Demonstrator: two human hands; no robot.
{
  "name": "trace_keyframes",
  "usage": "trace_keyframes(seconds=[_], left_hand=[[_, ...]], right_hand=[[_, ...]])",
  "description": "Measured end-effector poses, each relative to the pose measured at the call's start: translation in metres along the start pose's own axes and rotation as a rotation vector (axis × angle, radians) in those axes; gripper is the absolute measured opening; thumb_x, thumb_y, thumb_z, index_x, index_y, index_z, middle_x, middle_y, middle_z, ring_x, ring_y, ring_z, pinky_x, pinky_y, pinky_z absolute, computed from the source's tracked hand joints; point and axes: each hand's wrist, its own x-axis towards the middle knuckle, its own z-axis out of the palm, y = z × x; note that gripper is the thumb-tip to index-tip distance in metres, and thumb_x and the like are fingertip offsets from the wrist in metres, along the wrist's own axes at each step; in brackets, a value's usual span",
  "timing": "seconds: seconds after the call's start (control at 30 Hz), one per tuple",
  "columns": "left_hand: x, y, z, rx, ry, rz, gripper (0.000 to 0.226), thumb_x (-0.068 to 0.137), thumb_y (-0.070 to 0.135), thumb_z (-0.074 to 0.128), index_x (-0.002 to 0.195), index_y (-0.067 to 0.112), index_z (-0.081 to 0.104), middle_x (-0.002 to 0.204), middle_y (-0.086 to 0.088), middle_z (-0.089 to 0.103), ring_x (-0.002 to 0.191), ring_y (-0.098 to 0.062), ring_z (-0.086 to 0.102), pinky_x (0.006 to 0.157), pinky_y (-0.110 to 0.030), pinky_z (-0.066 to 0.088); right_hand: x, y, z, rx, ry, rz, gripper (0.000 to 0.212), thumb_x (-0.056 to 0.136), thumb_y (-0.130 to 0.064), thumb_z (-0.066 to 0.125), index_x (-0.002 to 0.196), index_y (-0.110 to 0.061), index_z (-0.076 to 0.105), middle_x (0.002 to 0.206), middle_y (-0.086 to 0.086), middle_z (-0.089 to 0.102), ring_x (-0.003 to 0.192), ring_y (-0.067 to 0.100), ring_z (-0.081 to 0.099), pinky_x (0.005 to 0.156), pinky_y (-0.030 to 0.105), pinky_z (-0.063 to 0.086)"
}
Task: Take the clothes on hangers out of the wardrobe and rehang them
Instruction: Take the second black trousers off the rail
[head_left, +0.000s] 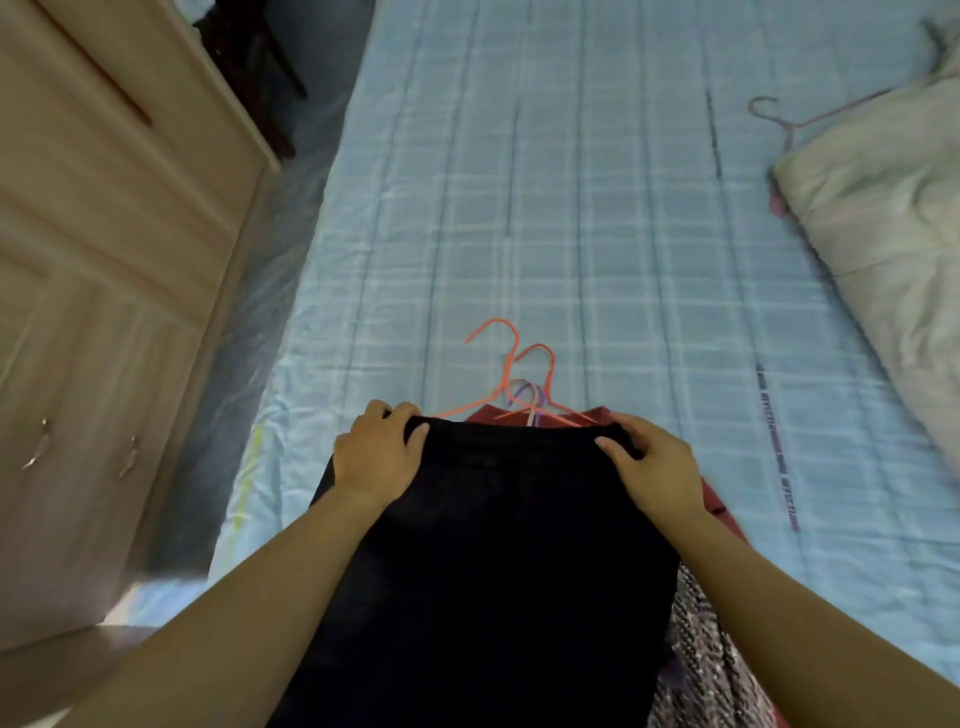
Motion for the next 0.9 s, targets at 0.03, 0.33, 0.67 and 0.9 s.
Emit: trace_keyframes(seconds=[0.03, 0.33, 0.67, 0.9], left_hand=[[0.005, 0.0, 0.007, 0.039, -0.054, -0.024, 0.039, 0.096, 0.046, 0.038, 0.127, 0.026, 0.05, 0.127, -0.008, 0.048, 0.11, -0.028, 0.051, 0.087, -0.044, 0.044], [0.006, 0.021, 0.014, 0.182, -0.164, 0.045, 0.059, 0.093, 0.06, 0.026, 0.147, 0.036, 0.02, 0.157, -0.003, 0.017, 0.145, -0.024, 0.008, 0.113, -0.056, 0.006], [-0.125, 0.033, -0.066, 0.015, 0.114, 0.254, 0.07, 0.082, 0.07, 0.022, 0.138, 0.033, 0.042, 0.144, -0.001, 0.041, 0.135, -0.02, 0.034, 0.11, -0.057, 0.021], [-0.261, -0.012, -0.101, 0.017, 0.28, 0.054, 0.067, 0.082, 0.072, 0.025, 0.136, 0.037, 0.043, 0.141, 0.001, 0.045, 0.13, -0.02, 0.043, 0.105, -0.056, 0.032]], right_hand=[[0.007, 0.004, 0.004, -0.056, -0.047, -0.006, 0.038, 0.084, -0.032, 0.066, 0.12, -0.022, 0.062, 0.119, -0.002, 0.065, 0.109, 0.017, 0.059, 0.096, 0.03, 0.044], [0.01, -0.015, 0.009, -0.449, -0.203, -0.296, 0.052, 0.091, -0.049, 0.047, 0.132, -0.017, 0.05, 0.13, 0.005, 0.056, 0.119, 0.025, 0.051, 0.1, 0.04, 0.041], [-0.098, -0.094, -0.045, -0.61, -0.153, -0.514, 0.077, 0.082, -0.066, 0.011, 0.137, -0.022, 0.042, 0.139, 0.004, 0.044, 0.129, 0.025, 0.038, 0.104, 0.049, 0.03], [-0.197, -0.153, -0.038, -0.562, -0.194, -0.754, 0.076, 0.084, -0.067, 0.014, 0.137, -0.02, 0.041, 0.141, 0.004, 0.043, 0.129, 0.025, 0.039, 0.106, 0.049, 0.031]])
